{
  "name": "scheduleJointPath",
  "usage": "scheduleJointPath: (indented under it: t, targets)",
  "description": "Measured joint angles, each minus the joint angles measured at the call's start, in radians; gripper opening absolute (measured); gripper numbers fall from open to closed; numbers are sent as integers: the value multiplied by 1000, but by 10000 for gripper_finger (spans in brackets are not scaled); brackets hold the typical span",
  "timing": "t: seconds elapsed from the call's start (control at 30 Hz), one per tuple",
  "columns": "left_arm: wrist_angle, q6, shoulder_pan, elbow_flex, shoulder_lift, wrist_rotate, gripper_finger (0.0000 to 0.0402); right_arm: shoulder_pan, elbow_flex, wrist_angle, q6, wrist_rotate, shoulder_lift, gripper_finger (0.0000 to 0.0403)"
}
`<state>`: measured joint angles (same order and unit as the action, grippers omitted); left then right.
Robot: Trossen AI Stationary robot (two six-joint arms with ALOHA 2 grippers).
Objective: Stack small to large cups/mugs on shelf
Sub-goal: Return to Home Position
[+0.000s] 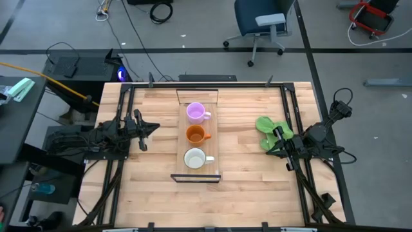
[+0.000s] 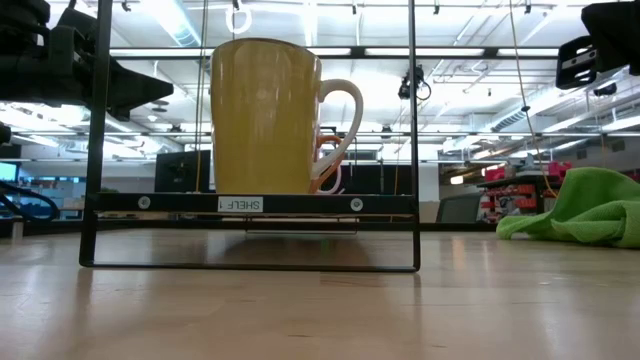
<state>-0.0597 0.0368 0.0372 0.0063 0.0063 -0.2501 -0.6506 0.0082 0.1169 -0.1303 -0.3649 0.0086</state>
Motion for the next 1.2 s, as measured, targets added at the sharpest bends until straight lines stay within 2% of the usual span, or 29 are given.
scheduleJointPath:
  t: [1.2]
  targets:
    - [0, 0, 0, 0, 0, 0, 29, 0, 0, 0, 0, 0, 0, 13]
